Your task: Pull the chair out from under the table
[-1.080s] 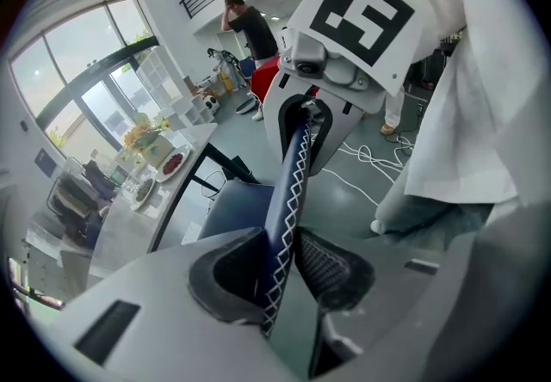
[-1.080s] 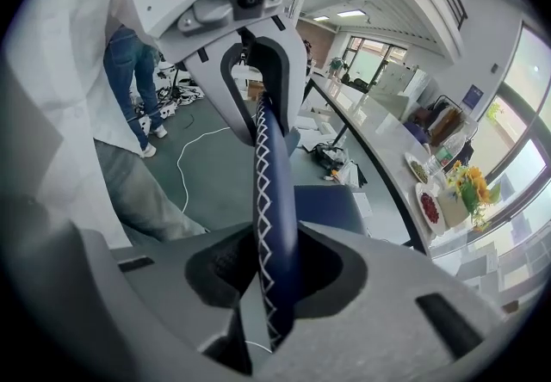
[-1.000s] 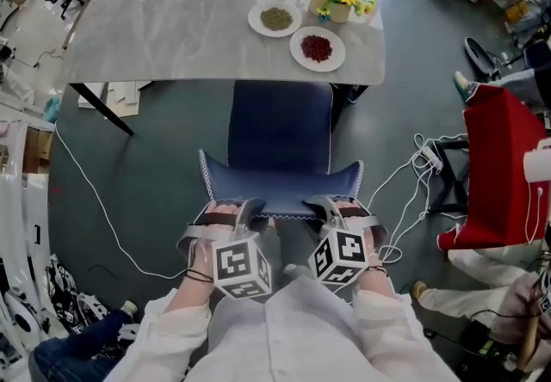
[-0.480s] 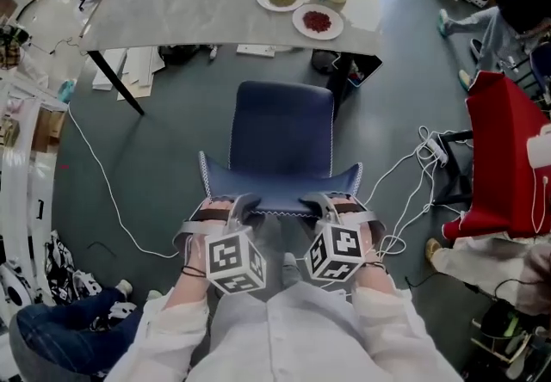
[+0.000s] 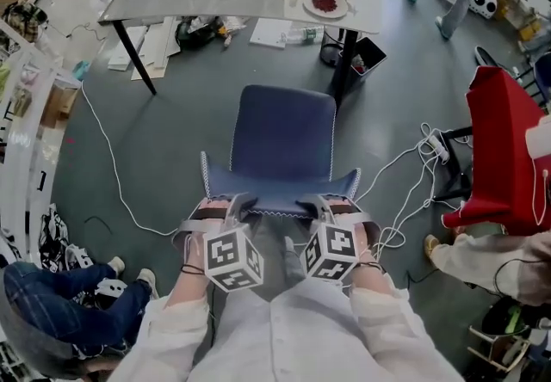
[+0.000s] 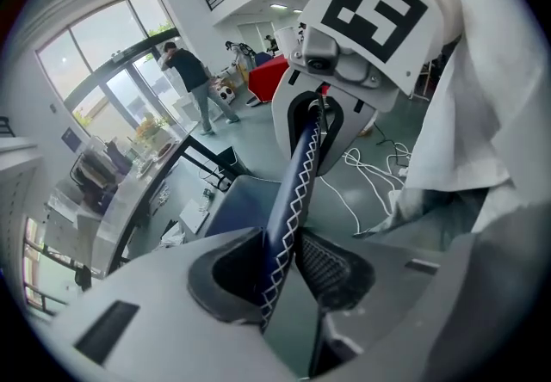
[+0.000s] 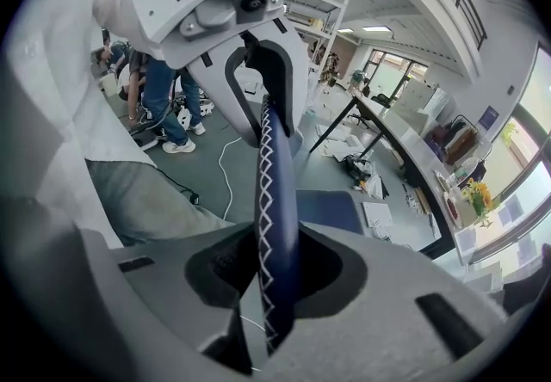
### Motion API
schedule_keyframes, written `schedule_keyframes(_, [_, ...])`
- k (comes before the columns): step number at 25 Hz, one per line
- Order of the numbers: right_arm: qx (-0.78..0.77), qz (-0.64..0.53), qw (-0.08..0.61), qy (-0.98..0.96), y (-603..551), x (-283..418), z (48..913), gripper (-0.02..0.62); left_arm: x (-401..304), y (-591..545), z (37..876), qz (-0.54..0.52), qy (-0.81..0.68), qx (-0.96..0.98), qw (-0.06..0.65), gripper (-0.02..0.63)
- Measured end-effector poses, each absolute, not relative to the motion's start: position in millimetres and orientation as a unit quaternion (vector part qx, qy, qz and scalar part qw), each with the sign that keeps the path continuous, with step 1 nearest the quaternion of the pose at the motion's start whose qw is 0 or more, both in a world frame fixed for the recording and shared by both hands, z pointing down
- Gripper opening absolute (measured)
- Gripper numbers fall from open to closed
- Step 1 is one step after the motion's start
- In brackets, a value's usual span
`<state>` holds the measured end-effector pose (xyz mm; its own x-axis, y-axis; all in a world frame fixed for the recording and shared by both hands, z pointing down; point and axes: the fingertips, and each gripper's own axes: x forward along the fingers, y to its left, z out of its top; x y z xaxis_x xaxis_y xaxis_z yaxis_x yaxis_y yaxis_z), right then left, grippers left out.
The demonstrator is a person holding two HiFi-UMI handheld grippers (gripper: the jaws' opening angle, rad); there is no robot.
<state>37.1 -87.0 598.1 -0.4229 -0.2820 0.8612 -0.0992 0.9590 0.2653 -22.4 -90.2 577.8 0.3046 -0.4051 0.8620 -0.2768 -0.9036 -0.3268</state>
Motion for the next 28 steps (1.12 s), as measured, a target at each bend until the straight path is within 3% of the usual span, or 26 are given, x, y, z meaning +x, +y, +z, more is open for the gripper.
schedule_keyframes(11, [0.095,-0.085,0.526,-0.841,-8.8,30.1,602.8,0.094,-30.0,-10.1,583.4,-0.555,0.215,-0.803,0.035,0.120])
schedule_keyframes(28, [0.131,-0.036,0.541,-0.830,55.2,-3.9,599.1,0.091,-63.6,50.8,578.9,-0.553,0.147,-0.818,0.054,0.120])
